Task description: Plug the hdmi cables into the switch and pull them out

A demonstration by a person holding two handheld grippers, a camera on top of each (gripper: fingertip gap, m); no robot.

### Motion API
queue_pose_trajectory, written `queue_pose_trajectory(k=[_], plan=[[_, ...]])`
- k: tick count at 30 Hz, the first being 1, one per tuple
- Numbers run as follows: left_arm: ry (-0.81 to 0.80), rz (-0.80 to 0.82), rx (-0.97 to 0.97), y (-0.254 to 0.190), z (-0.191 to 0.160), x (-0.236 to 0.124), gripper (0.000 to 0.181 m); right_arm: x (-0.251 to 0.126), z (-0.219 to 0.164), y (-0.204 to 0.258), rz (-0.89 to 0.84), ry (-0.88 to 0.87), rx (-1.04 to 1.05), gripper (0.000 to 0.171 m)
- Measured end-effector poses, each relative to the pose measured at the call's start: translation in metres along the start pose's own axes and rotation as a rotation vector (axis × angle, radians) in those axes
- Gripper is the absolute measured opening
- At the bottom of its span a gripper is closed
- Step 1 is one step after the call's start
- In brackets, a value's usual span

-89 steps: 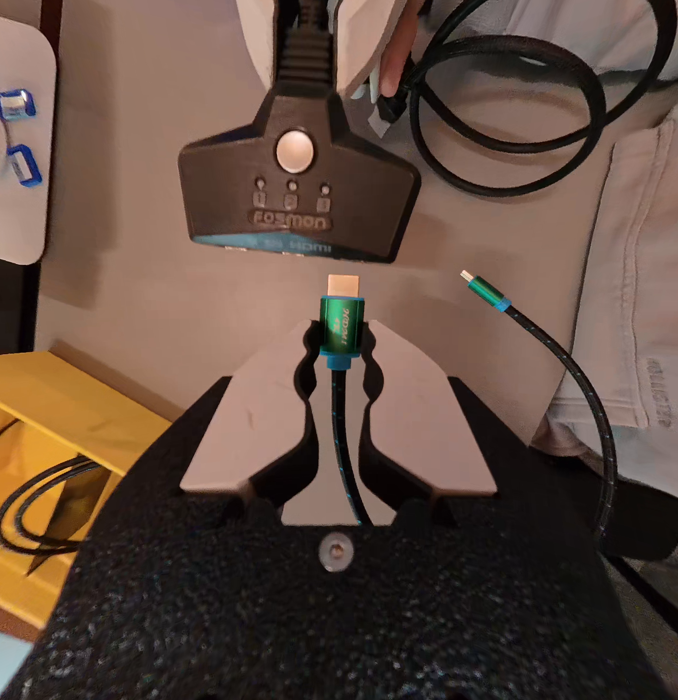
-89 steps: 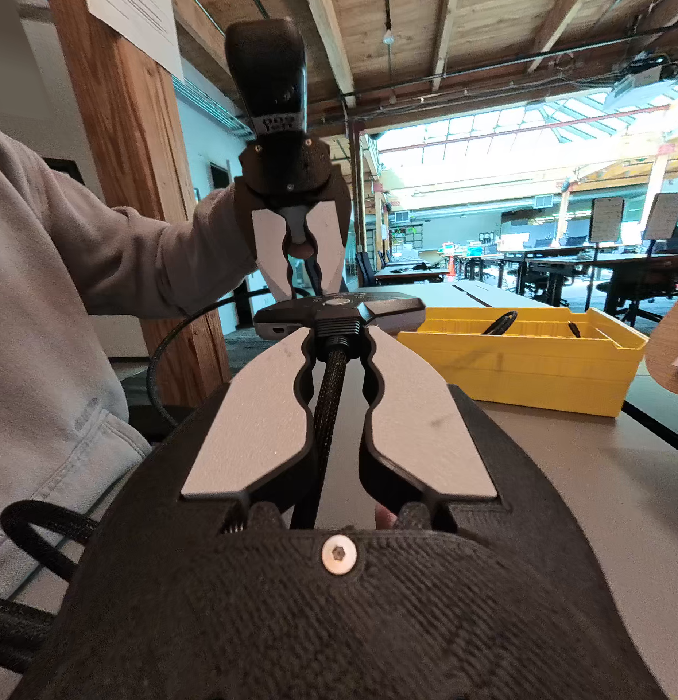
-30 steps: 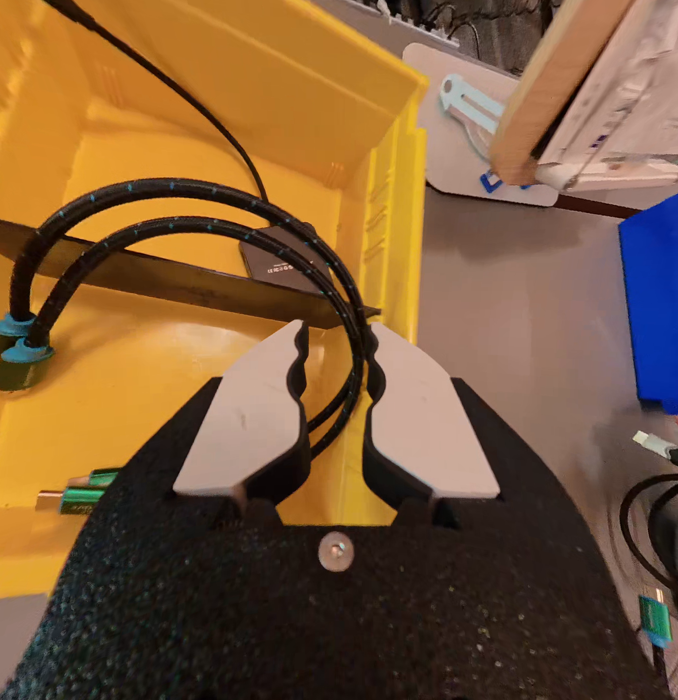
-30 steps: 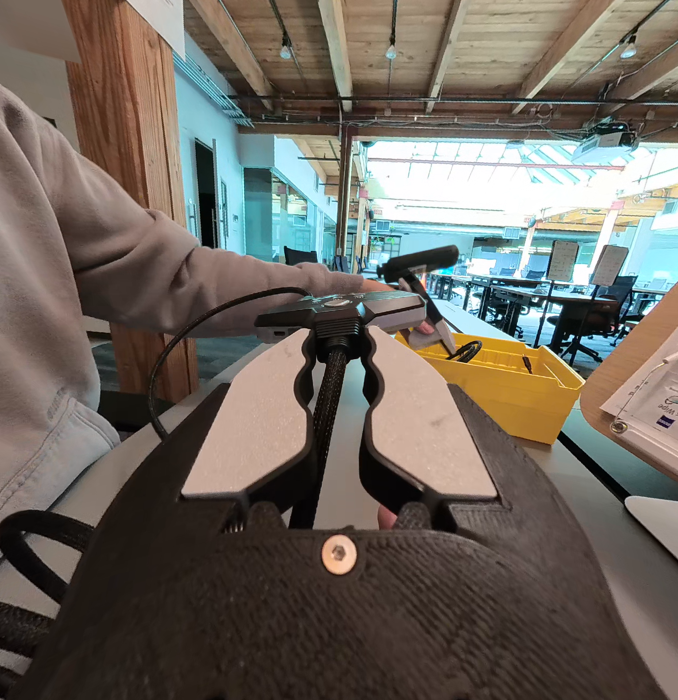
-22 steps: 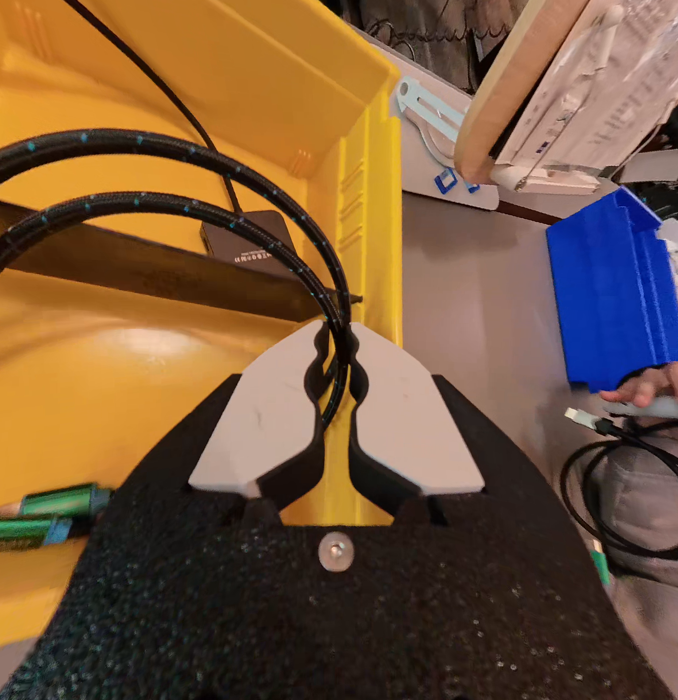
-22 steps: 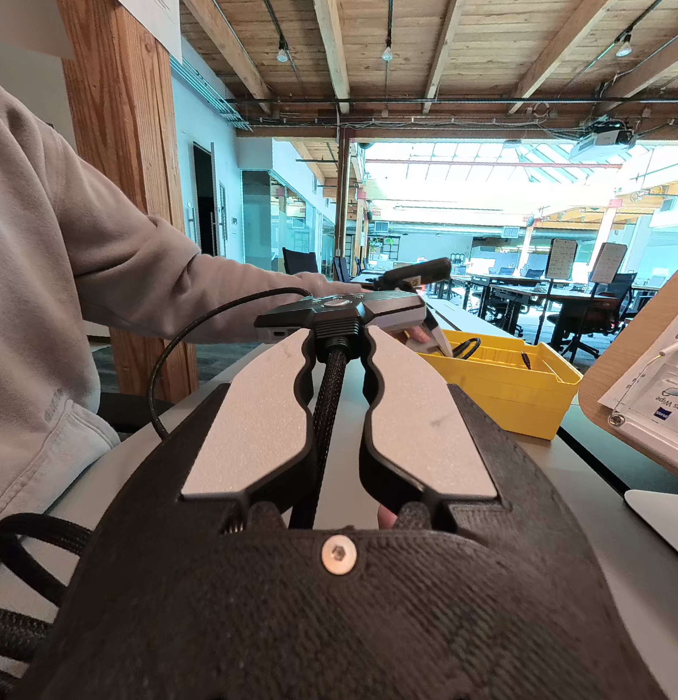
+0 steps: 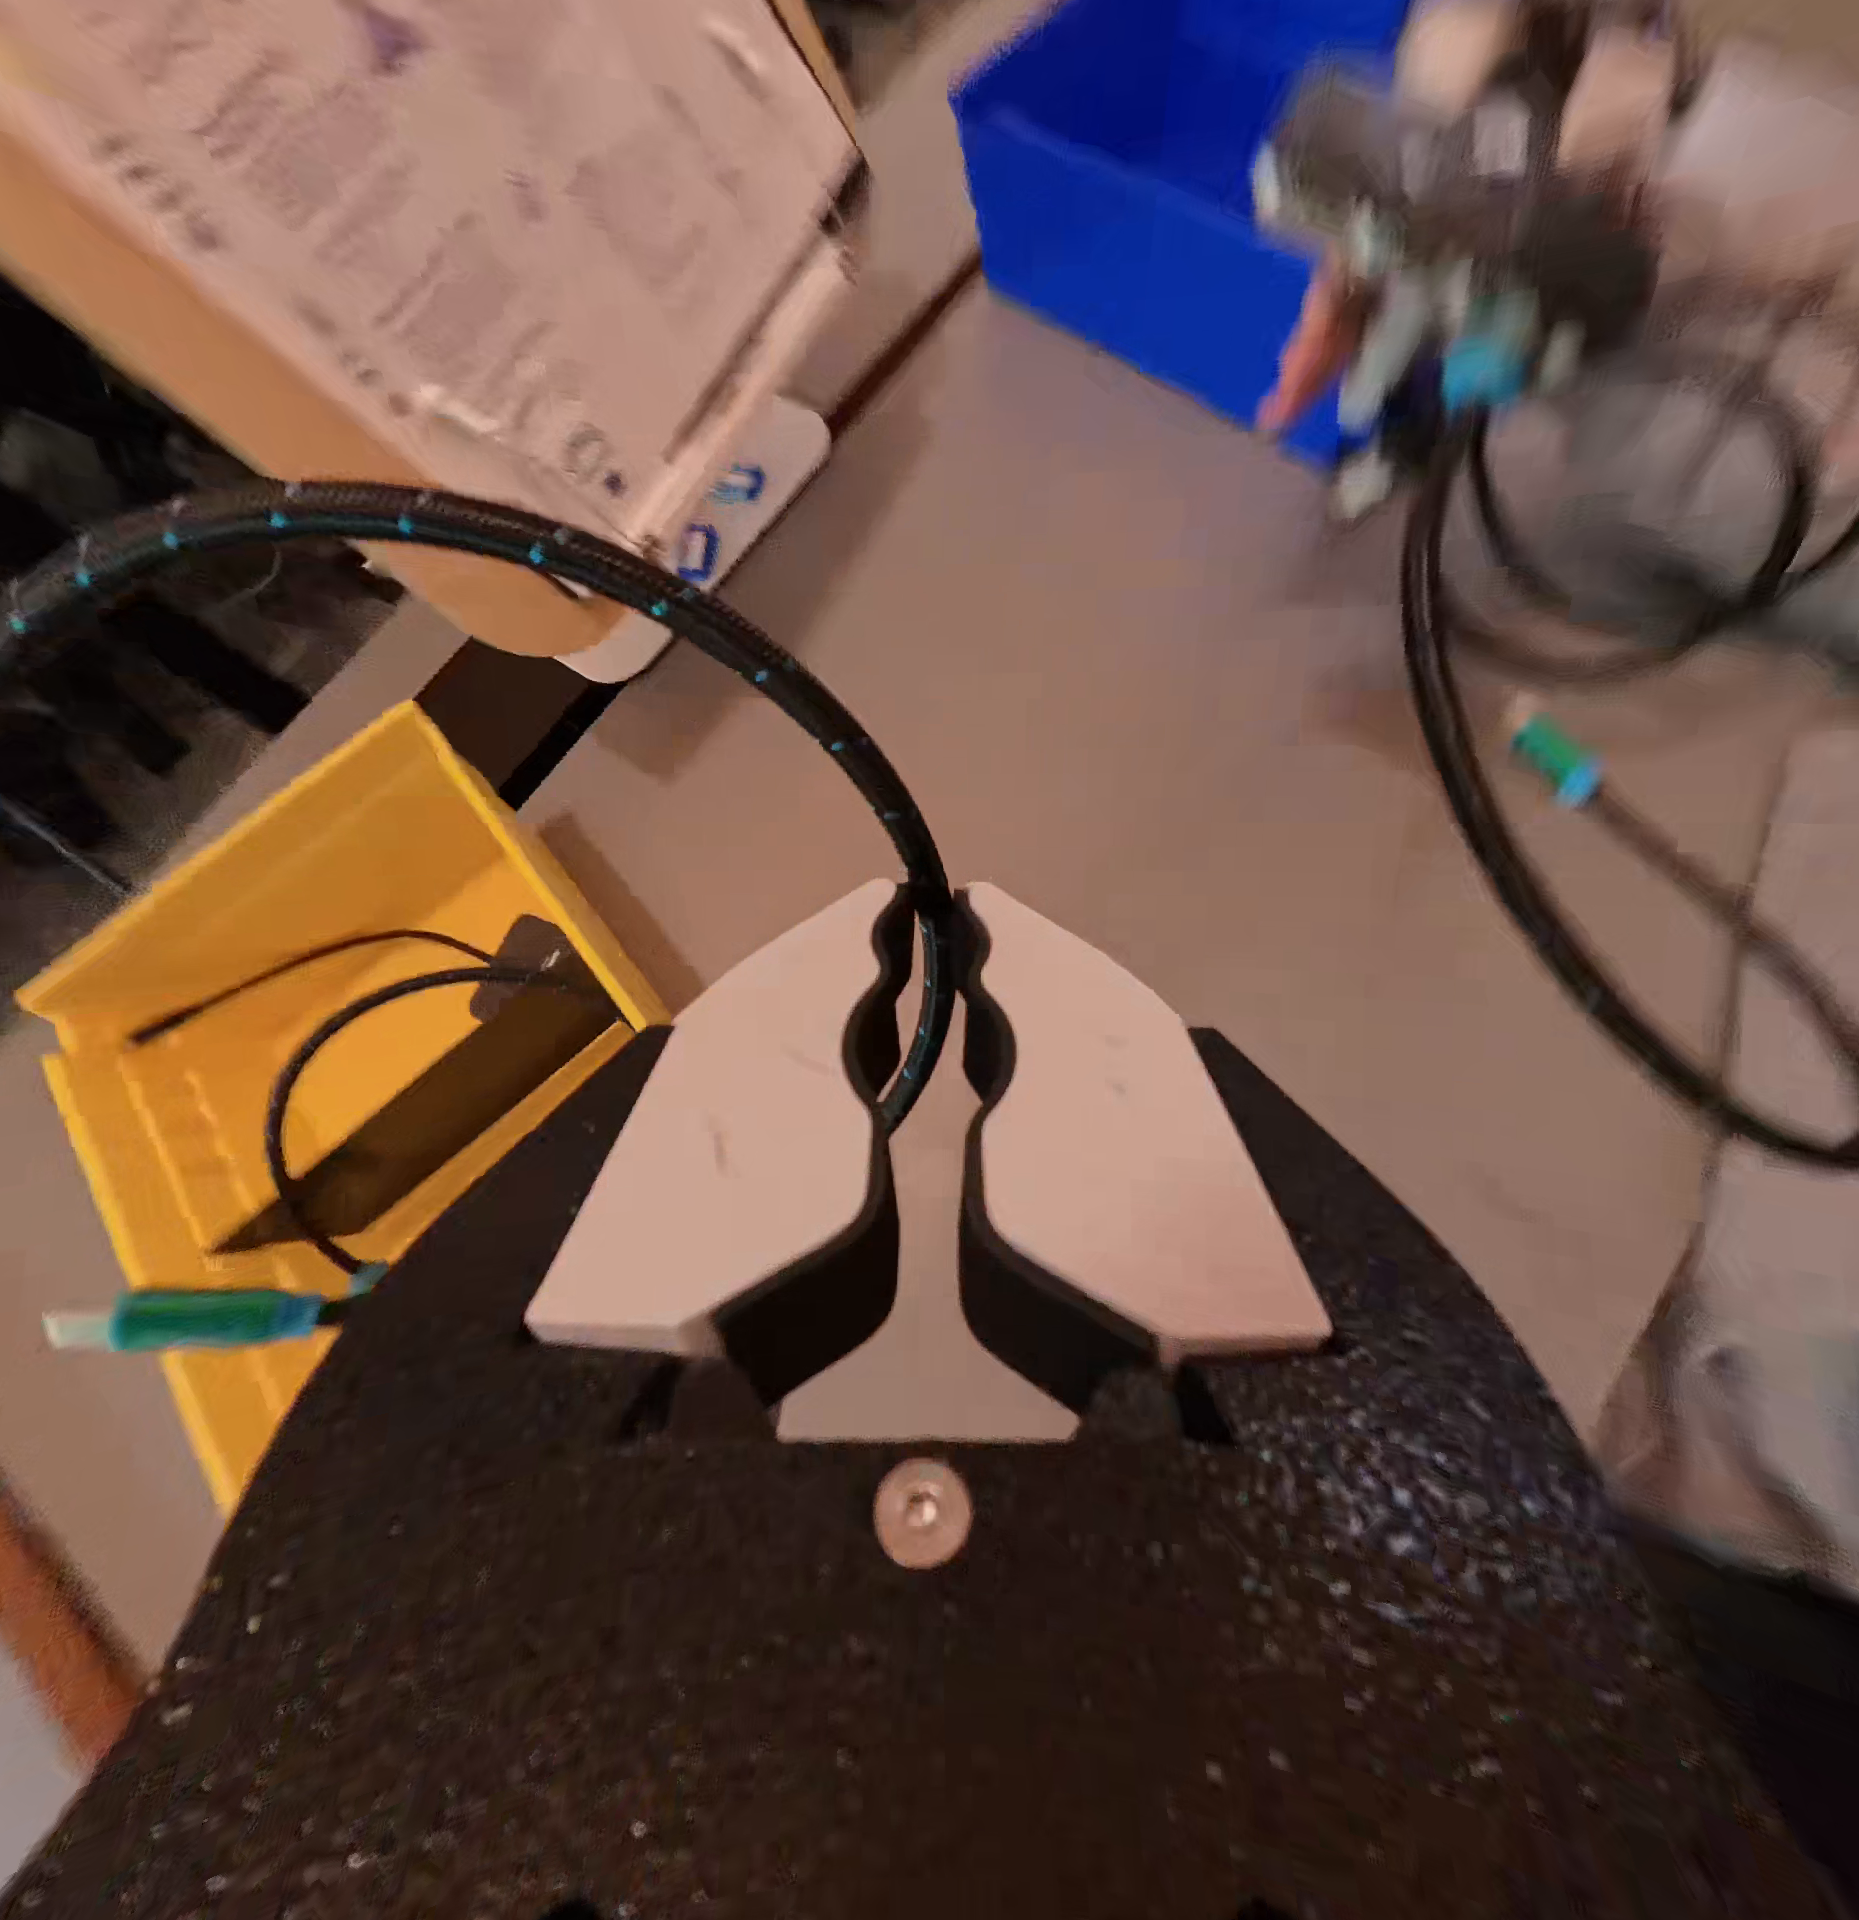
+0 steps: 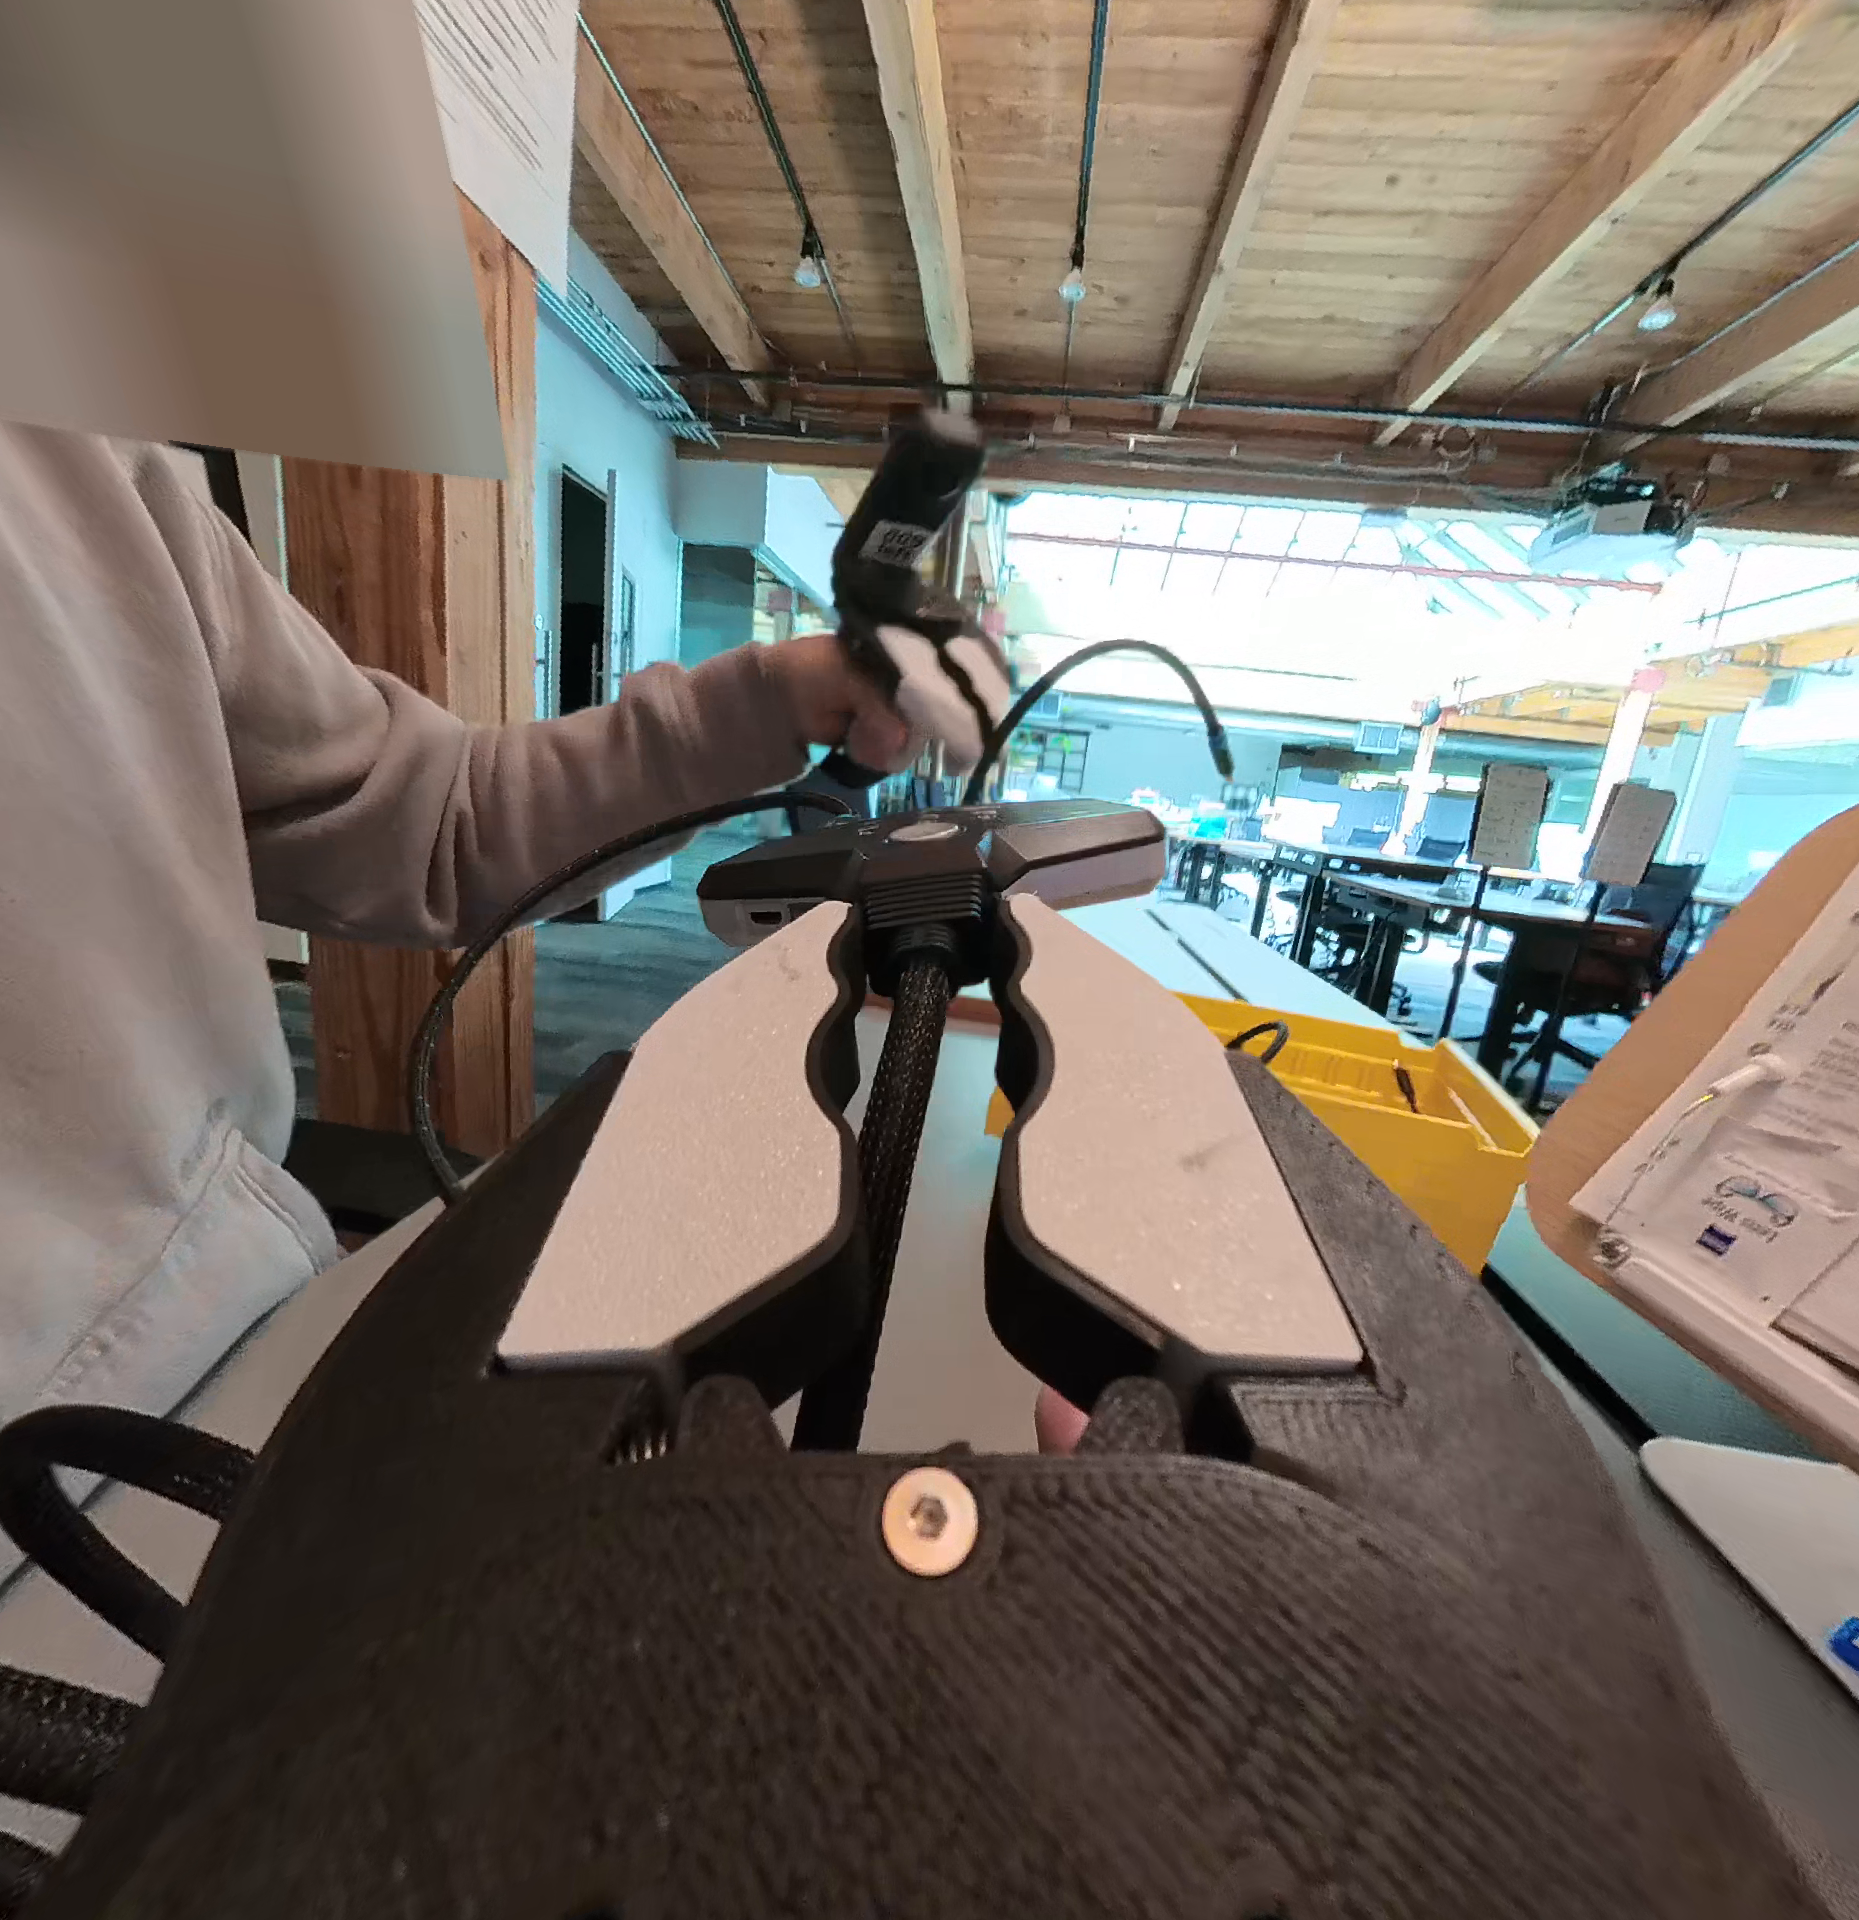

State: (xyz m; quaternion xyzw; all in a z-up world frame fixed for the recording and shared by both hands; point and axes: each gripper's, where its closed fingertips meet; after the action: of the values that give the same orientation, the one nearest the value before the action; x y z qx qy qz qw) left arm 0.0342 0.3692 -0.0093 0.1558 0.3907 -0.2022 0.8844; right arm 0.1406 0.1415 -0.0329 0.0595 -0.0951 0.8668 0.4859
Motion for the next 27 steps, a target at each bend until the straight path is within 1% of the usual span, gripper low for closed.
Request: queue_pose_trajectory(k=[2, 3, 5, 8, 10, 12, 14, 17, 19, 20, 22, 24, 26, 27], plan=[[0.118, 0.044, 0.199, -0.029, -0.006, 0.023, 0.006, -0.012, 0.012, 0.000, -0.019, -0.024, -0.022, 0.022], [0.161, 0.039, 0.294, -0.045, -0.011, 0.037, 0.006, -0.018, 0.017, 0.000, -0.030, -0.030, -0.035, 0.022], [0.207, -0.033, 0.423, -0.082, -0.023, 0.068, 0.005, -0.028, 0.025, 0.001, -0.048, -0.033, -0.059, 0.022], [0.235, -0.193, 0.536, -0.131, -0.053, 0.115, 0.005, -0.038, 0.029, 0.004, -0.054, -0.019, -0.089, 0.022], [0.274, -0.261, 0.577, -0.151, -0.079, 0.141, 0.005, -0.042, 0.029, 0.003, -0.065, -0.009, -0.095, 0.022], [0.263, -0.320, 0.599, -0.168, -0.098, 0.157, 0.006, -0.042, 0.023, -0.001, -0.095, 0.034, -0.104, 0.022], [0.221, -0.362, 0.576, -0.178, -0.107, 0.165, 0.005, -0.041, 0.018, -0.002, -0.095, 0.055, -0.101, 0.023], [0.107, -0.425, 0.492, -0.185, -0.106, 0.163, 0.007, -0.037, 0.014, -0.001, -0.080, 0.069, -0.095, 0.023], [0.020, -0.445, 0.389, -0.179, -0.097, 0.157, 0.030, -0.035, 0.012, 0.000, -0.067, 0.070, -0.086, 0.023], [-0.027, -0.452, 0.325, -0.173, -0.090, 0.153, 0.039, -0.034, 0.011, 0.000, -0.059, 0.069, -0.084, 0.023], [-0.137, -0.448, 0.188, -0.155, -0.073, 0.149, 0.046, -0.034, 0.011, 0.001, -0.050, 0.056, -0.080, 0.023], [-0.207, -0.295, 0.063, -0.119, -0.060, 0.160, 0.047, -0.034, 0.012, 0.001, -0.043, 0.040, -0.073, 0.022], [-0.184, -0.102, 0.013, -0.084, -0.056, 0.181, 0.051, -0.035, 0.014, 0.002, -0.037, 0.027, -0.071, 0.022], [-0.165, -0.038, 0.029, -0.075, -0.054, 0.191, 0.051, -0.035, 0.014, 0.002, -0.037, 0.025, -0.071, 0.022]])
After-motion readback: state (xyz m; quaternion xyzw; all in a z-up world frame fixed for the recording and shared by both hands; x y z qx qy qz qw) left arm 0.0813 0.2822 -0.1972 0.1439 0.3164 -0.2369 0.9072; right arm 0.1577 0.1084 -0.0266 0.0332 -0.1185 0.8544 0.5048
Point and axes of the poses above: each gripper's, where its closed fingertips meet, x out along the fingers, z out of its top, y = z × x across the jaws, and after that the axes turned 10 degrees about y, right-handed
